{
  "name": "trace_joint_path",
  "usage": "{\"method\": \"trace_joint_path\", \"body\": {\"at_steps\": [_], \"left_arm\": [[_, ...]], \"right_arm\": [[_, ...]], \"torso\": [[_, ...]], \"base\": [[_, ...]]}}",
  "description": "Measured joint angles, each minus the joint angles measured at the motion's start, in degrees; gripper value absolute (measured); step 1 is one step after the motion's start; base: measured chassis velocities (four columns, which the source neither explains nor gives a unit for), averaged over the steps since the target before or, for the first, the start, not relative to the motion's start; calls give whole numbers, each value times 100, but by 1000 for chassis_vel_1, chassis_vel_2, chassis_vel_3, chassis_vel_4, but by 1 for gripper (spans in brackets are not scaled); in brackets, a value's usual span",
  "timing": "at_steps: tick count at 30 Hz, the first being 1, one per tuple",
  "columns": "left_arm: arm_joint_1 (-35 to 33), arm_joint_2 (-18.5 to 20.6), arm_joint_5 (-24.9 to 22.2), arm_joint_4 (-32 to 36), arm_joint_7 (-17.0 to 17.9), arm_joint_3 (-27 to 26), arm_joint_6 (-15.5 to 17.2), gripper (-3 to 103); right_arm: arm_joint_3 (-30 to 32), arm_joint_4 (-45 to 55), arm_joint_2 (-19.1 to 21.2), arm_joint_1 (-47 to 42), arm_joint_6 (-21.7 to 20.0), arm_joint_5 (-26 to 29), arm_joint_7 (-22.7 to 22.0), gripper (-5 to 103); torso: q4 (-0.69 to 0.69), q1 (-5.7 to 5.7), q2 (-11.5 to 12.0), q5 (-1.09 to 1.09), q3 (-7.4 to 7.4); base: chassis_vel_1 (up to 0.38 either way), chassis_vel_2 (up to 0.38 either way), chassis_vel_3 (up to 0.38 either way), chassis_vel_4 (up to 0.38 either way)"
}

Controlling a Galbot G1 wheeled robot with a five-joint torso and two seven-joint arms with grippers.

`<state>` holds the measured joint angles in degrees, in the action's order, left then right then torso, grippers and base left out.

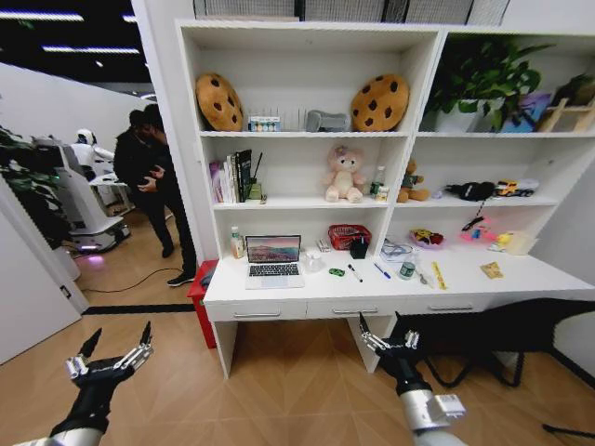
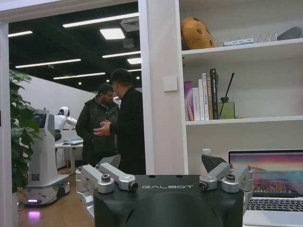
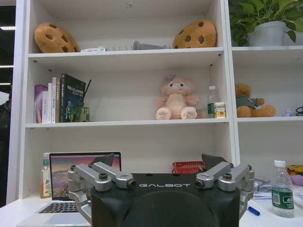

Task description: Organize the objects on the table.

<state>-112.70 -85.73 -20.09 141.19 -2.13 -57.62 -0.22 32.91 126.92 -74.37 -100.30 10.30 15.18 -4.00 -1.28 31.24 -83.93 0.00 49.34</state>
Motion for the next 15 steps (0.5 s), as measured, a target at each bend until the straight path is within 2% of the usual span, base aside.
{"method": "trace_joint_path", "body": {"at_steps": [6,15], "left_arm": [[-1,-18,13,-6,-18,0,-23,97],[2,-26,32,-32,-27,8,-32,97]], "right_arm": [[-3,-19,8,6,41,16,31,100],[-23,-35,-3,9,62,34,34,100]], "torso": [[1,-1,-1,0,0],[1,2,0,-1,1]], "base": [[-76,86,78,-80],[-199,203,205,-208]]}}
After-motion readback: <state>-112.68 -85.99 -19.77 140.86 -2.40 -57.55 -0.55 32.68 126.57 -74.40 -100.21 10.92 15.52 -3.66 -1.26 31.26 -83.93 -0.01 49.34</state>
